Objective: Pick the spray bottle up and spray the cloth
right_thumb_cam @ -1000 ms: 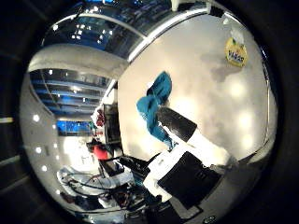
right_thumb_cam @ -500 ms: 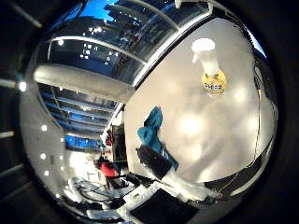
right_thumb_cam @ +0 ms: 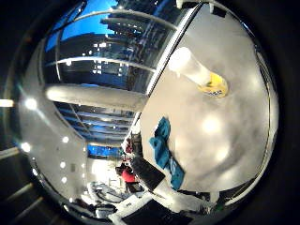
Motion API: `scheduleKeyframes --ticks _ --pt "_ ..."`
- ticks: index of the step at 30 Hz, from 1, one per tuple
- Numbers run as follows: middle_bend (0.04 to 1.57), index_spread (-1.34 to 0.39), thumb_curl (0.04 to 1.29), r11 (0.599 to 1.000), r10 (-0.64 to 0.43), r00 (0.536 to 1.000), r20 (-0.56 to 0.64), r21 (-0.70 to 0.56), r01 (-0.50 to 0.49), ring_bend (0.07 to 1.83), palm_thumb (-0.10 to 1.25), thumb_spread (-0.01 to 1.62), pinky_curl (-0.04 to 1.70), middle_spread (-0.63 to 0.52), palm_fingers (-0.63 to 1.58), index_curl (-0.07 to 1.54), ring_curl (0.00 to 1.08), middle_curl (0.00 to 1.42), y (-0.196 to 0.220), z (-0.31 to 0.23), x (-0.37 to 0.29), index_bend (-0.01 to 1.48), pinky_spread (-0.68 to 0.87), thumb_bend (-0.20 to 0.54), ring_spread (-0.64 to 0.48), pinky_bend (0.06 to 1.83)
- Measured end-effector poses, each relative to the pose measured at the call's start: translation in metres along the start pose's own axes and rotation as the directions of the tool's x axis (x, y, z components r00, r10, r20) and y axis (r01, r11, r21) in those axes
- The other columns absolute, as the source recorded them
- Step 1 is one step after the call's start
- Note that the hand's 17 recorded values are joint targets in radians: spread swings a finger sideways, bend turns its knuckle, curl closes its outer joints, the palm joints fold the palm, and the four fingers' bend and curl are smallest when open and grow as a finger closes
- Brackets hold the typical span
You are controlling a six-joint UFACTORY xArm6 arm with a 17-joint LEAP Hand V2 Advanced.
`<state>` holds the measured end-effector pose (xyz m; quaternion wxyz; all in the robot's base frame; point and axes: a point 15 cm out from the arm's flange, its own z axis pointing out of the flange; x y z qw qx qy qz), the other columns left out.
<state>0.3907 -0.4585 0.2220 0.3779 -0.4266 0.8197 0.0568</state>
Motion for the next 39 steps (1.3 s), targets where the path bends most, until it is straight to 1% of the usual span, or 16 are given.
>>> scheduleKeyframes --ticks 6,11,16,20,33,39 --pt "0.25 -0.24 0.28 1.0 0.024 0.998 0.059 0.015 -0.024 0.37 0.37 0.97 0.31 0.07 0.05 0.24 0.26 0.36 -0.002 0.016 0.004 0.14 0.39 -0.026 0.16 0.49" --pt "0.26 -0.23 0.28 1.0 0.01 0.997 0.082 0.02 -0.012 0.37 0.38 0.97 0.31 0.08 0.05 0.24 0.26 0.35 -0.006 0.028 0.001 0.15 0.39 -0.027 0.16 0.49" --pt "0.26 -0.22 0.28 0.998 0.007 0.995 0.099 0.058 -0.013 0.37 0.38 0.97 0.3 0.08 0.06 0.25 0.26 0.35 -0.016 0.034 0.0 0.15 0.39 -0.028 0.16 0.48" --pt "0.26 -0.22 0.28 0.996 -0.005 0.996 0.088 0.091 -0.003 0.38 0.39 0.98 0.3 0.08 0.07 0.25 0.26 0.35 -0.026 0.041 0.004 0.15 0.39 -0.027 0.16 0.48" --pt "0.26 -0.2 0.28 0.983 0.046 0.998 0.037 0.178 -0.052 0.39 0.41 0.99 0.3 0.08 0.1 0.26 0.26 0.35 -0.047 0.071 0.04 0.15 0.4 -0.025 0.16 0.46" --pt "0.27 -0.19 0.28 0.982 0.038 0.999 0.028 0.186 -0.043 0.4 0.41 0.99 0.29 0.09 0.11 0.26 0.26 0.35 -0.05 0.081 0.044 0.15 0.4 -0.027 0.15 0.45"
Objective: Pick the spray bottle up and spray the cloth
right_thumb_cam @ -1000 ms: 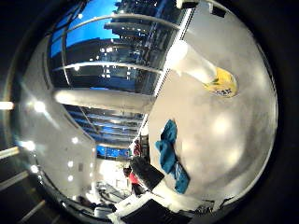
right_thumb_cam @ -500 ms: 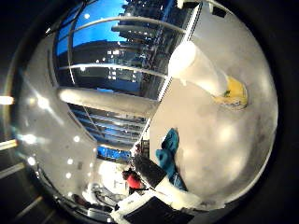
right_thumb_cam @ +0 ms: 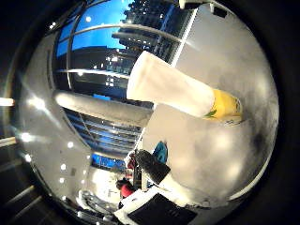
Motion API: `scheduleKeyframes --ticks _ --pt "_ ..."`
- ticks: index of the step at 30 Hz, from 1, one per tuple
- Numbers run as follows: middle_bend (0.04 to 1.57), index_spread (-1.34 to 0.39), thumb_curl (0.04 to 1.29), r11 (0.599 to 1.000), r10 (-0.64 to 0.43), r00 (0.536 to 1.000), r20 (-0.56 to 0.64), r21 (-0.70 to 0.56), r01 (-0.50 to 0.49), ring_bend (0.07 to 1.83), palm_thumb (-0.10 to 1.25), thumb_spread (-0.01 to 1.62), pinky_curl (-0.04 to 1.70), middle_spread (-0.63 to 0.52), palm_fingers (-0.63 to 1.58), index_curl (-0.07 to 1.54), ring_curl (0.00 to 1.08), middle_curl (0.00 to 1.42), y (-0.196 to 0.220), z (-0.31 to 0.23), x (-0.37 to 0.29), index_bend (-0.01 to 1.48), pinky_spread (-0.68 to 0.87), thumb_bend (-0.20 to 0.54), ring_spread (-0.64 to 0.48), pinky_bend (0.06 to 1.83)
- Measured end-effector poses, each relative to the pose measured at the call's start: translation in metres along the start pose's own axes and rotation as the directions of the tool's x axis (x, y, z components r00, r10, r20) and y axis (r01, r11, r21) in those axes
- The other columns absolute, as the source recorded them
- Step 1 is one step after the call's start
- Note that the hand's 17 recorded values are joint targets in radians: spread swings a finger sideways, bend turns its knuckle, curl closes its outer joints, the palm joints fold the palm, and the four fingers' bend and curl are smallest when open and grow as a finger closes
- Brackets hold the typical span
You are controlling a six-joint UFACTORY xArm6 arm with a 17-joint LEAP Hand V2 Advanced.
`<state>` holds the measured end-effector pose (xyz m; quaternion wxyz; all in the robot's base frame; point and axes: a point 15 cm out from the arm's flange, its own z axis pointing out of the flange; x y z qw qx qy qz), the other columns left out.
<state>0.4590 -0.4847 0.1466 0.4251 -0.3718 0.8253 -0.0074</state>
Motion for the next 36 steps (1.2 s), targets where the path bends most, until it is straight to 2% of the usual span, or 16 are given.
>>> scheduleKeyframes --ticks 16,21,24,26,30,31,33,34,36 --pt "0.3 -0.19 0.29 0.999 -0.04 0.999 0.037 -0.035 0.041 0.45 0.41 0.99 0.29 0.07 0.17 0.25 0.26 0.36 0.005 0.041 -0.026 0.15 0.39 -0.027 0.11 0.48" --pt "0.38 -0.19 0.29 0.999 -0.044 0.998 0.055 -0.028 0.045 0.52 0.43 0.98 0.28 0.02 0.33 0.26 0.27 0.38 0.003 0.054 -0.037 0.16 0.38 -0.024 0.05 0.49" --pt "0.44 -0.22 0.29 0.998 -0.056 0.996 0.065 -0.035 0.059 0.65 0.47 0.99 0.27 -0.05 0.47 0.27 0.29 0.4 0.004 0.062 -0.046 0.16 0.27 -0.021 -0.05 0.48" --pt "0.55 -0.28 0.3 0.998 -0.059 0.995 0.083 -0.023 0.061 0.79 0.51 1.0 0.24 -0.11 0.67 0.28 0.33 0.45 0.003 0.066 -0.05 0.19 0.14 -0.018 -0.13 0.47" --pt "0.64 -0.38 0.31 0.998 -0.059 0.991 0.122 0.004 0.059 0.9 0.58 1.0 0.28 -0.18 1.04 0.32 0.38 0.51 0.0 0.077 -0.057 0.21 -0.2 -0.017 -0.2 0.73" --pt "0.65 -0.39 0.31 0.998 -0.058 0.991 0.123 0.003 0.058 0.91 0.59 0.99 0.3 -0.19 1.06 0.34 0.4 0.52 0.001 0.078 -0.057 0.21 -0.27 -0.02 -0.21 0.78" --pt "0.74 -0.44 0.31 0.998 -0.061 0.99 0.125 -0.001 0.062 0.98 0.62 0.99 0.35 -0.22 1.19 0.42 0.44 0.58 0.002 0.08 -0.058 0.31 -0.38 -0.019 -0.23 0.88" --pt "0.77 -0.45 0.31 0.998 -0.059 0.99 0.126 -0.003 0.06 1.0 0.63 0.99 0.37 -0.22 1.19 0.45 0.46 0.6 0.003 0.082 -0.058 0.33 -0.41 -0.02 -0.23 0.91" --pt "0.88 -0.47 0.32 0.998 -0.058 0.99 0.127 -0.005 0.06 1.07 0.66 0.98 0.43 -0.22 1.23 0.56 0.49 0.66 0.004 0.083 -0.057 0.49 -0.41 -0.02 -0.24 1.01"
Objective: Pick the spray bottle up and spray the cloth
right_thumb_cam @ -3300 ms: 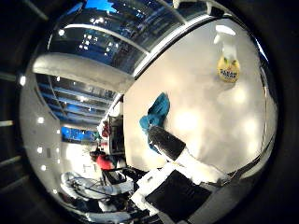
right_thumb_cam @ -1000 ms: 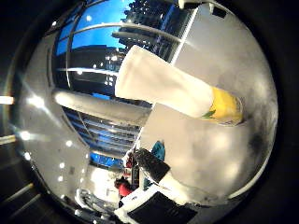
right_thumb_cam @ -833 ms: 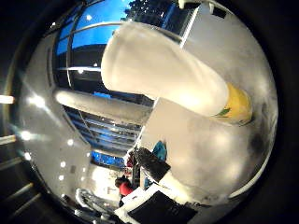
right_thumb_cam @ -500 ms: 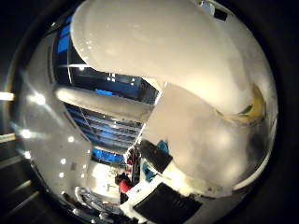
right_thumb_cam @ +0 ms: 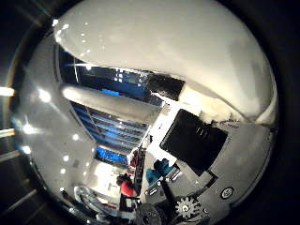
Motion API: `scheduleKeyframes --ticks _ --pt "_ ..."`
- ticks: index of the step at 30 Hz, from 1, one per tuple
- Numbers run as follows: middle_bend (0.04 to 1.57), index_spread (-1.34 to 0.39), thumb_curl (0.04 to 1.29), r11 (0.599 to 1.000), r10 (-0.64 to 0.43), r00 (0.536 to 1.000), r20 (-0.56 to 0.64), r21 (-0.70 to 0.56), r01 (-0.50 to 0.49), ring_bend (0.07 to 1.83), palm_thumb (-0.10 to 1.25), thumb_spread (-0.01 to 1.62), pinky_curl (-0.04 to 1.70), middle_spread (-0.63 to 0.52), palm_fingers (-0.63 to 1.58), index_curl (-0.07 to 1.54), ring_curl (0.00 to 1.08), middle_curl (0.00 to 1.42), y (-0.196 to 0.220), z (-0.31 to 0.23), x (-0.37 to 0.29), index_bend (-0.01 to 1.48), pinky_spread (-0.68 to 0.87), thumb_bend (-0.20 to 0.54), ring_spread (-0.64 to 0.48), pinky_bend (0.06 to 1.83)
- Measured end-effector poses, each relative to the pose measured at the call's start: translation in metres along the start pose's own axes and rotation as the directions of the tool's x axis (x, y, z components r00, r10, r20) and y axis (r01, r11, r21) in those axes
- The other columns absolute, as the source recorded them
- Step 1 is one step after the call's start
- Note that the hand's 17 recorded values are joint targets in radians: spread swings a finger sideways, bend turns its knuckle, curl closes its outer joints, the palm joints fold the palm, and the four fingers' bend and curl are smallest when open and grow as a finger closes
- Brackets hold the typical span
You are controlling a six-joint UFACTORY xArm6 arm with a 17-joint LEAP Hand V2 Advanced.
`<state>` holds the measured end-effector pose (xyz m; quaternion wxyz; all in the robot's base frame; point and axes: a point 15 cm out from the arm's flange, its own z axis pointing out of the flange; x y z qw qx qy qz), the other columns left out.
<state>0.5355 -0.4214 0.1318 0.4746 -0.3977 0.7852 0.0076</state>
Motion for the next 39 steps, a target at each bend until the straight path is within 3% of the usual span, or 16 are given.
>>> scheduleKeyframes --ticks 8,15,20,27,35,39 --pt "1.17 -0.43 0.34 1.0 0.008 0.999 0.05 0.017 -0.009 1.33 0.8 0.96 0.63 -0.2 1.16 0.88 0.62 0.8 -0.003 -0.002 -0.01 0.88 -0.27 -0.014 -0.23 1.31" --pt "1.31 -0.34 0.35 1.0 0.01 0.985 0.171 0.025 -0.015 1.4 0.89 1.04 0.79 -0.16 1.09 0.98 0.69 0.83 -0.006 -0.028 -0.036 1.06 -0.19 -0.011 -0.21 1.36" --pt "1.35 -0.29 0.35 0.999 -0.041 0.98 0.196 0.033 0.035 1.41 0.94 1.13 0.93 -0.14 1.07 0.98 0.72 0.83 -0.016 -0.054 -0.068 1.11 -0.16 -0.008 -0.22 1.32" --pt "1.38 -0.27 0.36 0.98 -0.189 0.969 0.157 -0.034 0.197 1.41 0.98 1.18 1.08 -0.13 1.06 0.97 0.75 0.81 -0.015 -0.085 -0.13 1.13 -0.15 -0.007 -0.22 1.25" --pt "1.4 -0.25 0.38 0.927 -0.299 0.945 0.134 -0.192 0.321 1.39 1.01 1.19 1.25 -0.13 1.07 0.96 0.78 0.79 0.039 -0.09 -0.203 1.13 -0.13 -0.011 -0.23 1.16" --pt "1.41 -0.25 0.39 0.877 -0.371 0.923 0.1 -0.289 0.384 1.39 1.02 1.18 1.31 -0.12 1.08 0.95 0.79 0.78 0.086 -0.092 -0.236 1.13 -0.13 -0.012 -0.23 1.12"
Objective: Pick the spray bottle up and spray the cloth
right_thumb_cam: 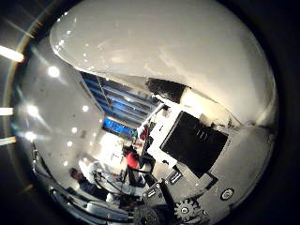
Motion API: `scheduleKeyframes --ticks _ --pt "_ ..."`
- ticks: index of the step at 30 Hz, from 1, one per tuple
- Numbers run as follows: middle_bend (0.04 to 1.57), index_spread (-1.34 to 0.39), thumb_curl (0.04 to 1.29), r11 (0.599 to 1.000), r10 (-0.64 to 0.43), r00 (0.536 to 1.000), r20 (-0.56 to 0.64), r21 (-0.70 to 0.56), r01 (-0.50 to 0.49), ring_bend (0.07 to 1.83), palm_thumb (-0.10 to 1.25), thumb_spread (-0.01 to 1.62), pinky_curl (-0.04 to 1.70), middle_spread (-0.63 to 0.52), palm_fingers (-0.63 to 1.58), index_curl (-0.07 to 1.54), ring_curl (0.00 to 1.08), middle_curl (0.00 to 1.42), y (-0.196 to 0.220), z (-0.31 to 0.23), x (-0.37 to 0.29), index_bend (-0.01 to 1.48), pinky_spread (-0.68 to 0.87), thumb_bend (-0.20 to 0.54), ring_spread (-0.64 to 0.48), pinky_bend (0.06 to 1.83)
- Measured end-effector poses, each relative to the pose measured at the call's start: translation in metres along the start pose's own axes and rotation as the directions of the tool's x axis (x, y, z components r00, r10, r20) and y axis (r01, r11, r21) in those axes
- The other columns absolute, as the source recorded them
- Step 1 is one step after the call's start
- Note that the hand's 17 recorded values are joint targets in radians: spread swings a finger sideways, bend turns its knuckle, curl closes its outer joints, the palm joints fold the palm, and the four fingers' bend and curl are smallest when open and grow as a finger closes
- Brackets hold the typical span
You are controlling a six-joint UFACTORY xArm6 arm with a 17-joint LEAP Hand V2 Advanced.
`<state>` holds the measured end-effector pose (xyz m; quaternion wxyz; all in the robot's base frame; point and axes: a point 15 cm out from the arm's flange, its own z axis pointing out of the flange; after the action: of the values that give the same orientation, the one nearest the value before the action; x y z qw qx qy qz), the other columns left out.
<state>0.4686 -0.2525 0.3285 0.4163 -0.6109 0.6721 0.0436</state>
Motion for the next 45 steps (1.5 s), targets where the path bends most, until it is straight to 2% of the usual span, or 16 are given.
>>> scheduleKeyframes --ticks 7,10,14,18,24,30,45 --pt "1.41 -0.24 0.41 0.982 -0.137 0.981 -0.139 -0.149 0.116 1.37 1.01 1.18 1.42 -0.12 1.09 0.95 0.81 0.76 0.047 0.028 -0.062 1.13 -0.13 -0.012 -0.23 1.07" --pt "1.41 -0.24 0.41 0.972 -0.194 0.96 -0.201 -0.171 0.16 1.37 1.01 1.18 1.43 -0.12 1.09 0.95 0.81 0.75 0.058 0.046 -0.076 1.13 -0.13 -0.012 -0.23 1.06" --pt "1.42 -0.24 0.42 0.937 -0.31 0.913 -0.265 -0.25 0.246 1.36 1.01 1.19 1.46 -0.12 1.09 0.95 0.82 0.75 0.077 0.071 -0.093 1.13 -0.13 -0.014 -0.23 1.05" --pt "1.42 -0.24 0.43 0.884 -0.398 0.882 -0.252 -0.363 0.295 1.36 1.0 1.18 1.48 -0.12 1.1 0.95 0.82 0.74 0.105 0.099 -0.102 1.13 -0.13 -0.013 -0.23 1.05" --pt "1.42 -0.24 0.44 0.853 -0.474 0.83 -0.293 -0.387 0.351 1.35 1.0 1.17 1.5 -0.12 1.1 0.95 0.83 0.74 0.098 0.115 -0.104 1.13 -0.13 -0.013 -0.24 1.04" --pt "1.42 -0.24 0.44 0.816 -0.501 0.815 -0.29 -0.471 0.334 1.35 0.99 1.17 1.51 -0.12 1.1 0.95 0.84 0.73 0.16 0.157 -0.08 1.13 -0.14 -0.013 -0.24 1.04" --pt "1.43 -0.24 0.45 0.829 -0.513 0.794 -0.326 -0.427 0.361 1.35 0.99 1.17 1.53 -0.12 1.11 0.94 0.85 0.73 0.141 0.134 -0.092 1.13 -0.14 -0.013 -0.24 1.03"
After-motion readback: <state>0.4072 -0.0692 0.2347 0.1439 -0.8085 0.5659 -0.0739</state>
